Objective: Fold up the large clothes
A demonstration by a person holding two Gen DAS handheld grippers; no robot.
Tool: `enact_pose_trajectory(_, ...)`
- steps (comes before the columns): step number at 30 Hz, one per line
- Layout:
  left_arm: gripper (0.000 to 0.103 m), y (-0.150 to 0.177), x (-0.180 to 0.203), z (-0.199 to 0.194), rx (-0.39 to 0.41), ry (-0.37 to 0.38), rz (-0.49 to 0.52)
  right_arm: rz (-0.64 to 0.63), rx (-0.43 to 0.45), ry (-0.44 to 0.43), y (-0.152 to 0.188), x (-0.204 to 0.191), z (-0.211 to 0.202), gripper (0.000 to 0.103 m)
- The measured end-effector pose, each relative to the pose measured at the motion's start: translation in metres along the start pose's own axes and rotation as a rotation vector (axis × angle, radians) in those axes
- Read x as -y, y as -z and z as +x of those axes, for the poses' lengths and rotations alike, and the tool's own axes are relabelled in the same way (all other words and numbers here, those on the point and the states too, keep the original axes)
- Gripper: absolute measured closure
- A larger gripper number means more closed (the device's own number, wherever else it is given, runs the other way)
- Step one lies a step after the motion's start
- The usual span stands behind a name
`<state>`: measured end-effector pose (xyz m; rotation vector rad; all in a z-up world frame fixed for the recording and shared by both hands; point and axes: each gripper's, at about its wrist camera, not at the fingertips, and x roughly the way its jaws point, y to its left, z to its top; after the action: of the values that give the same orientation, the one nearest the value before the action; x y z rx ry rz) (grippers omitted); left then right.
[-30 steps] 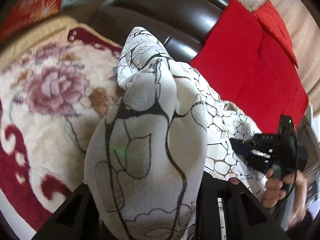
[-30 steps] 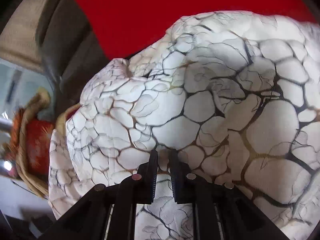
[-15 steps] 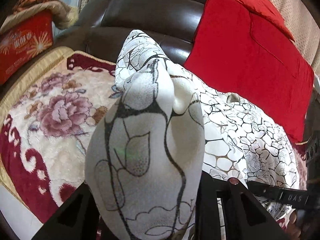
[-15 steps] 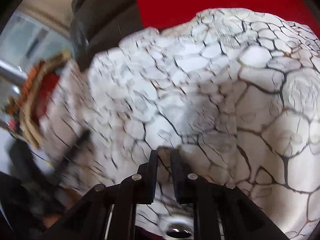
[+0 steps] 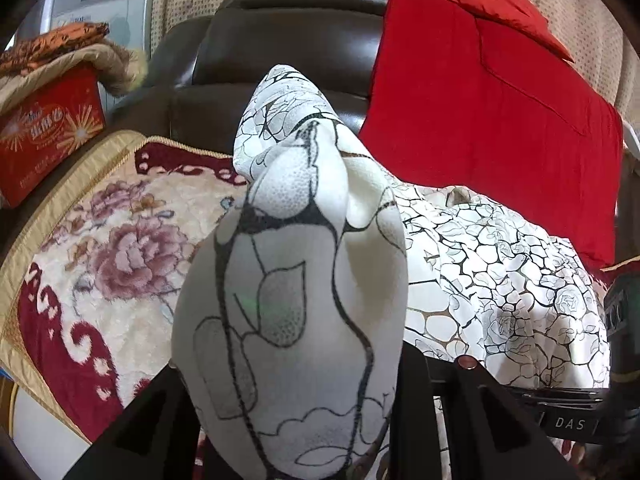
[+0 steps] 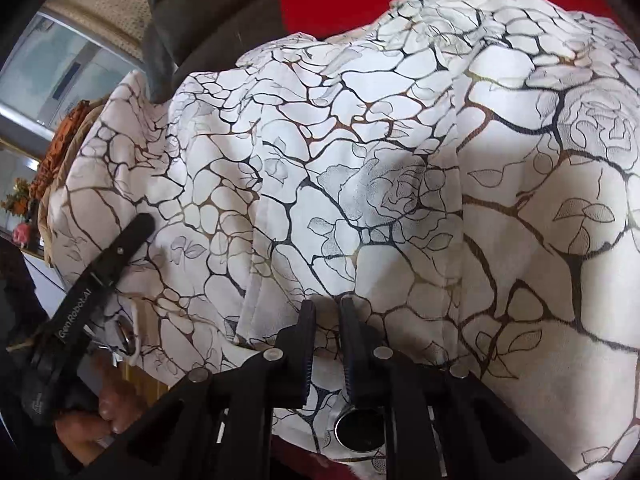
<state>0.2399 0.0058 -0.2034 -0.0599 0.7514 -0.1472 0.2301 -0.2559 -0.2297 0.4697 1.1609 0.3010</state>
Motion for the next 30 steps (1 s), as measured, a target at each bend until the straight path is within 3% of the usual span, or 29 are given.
enact_pose_trajectory(5, 0.077, -0.004, 0.000, -0.001, 0.007, 0.001, 0.012, 0.032, -0.037, -0.019, -0.016, -0.006, -0.003, 0.086)
enact_pose_trajectory(10, 0.077, -0.003, 0.004, -0.003, 0.010, -0.008, 0.026, 0.069, 0.054, -0.043, -0.038, -0.009, -0.008, 0.086)
enact_pose_trajectory(13, 0.078, -0.004, 0.008, -0.003, 0.014, -0.004, 0.042, 0.086, 0.039, 0.006, -0.047, 0.004, 0.020, 0.087)
enact_pose_trajectory(19, 0.079, -0.009, 0.033, -0.022, 0.062, -0.013, 0.133, 0.147, 0.049, -0.121, -0.048, 0.029, 0.014, 0.088)
enact_pose_trajectory(24, 0.079, -0.011, 0.074, -0.042, 0.099, 0.012, 0.241, 0.179, 0.148, -0.259, -0.042, 0.056, -0.020, 0.086)
enact_pose_trajectory(30, 0.079, 0.010, 0.172, -0.047, 0.101, 0.089, 0.465, 0.291, 0.309, -0.334, -0.031, 0.118, -0.086, 0.085)
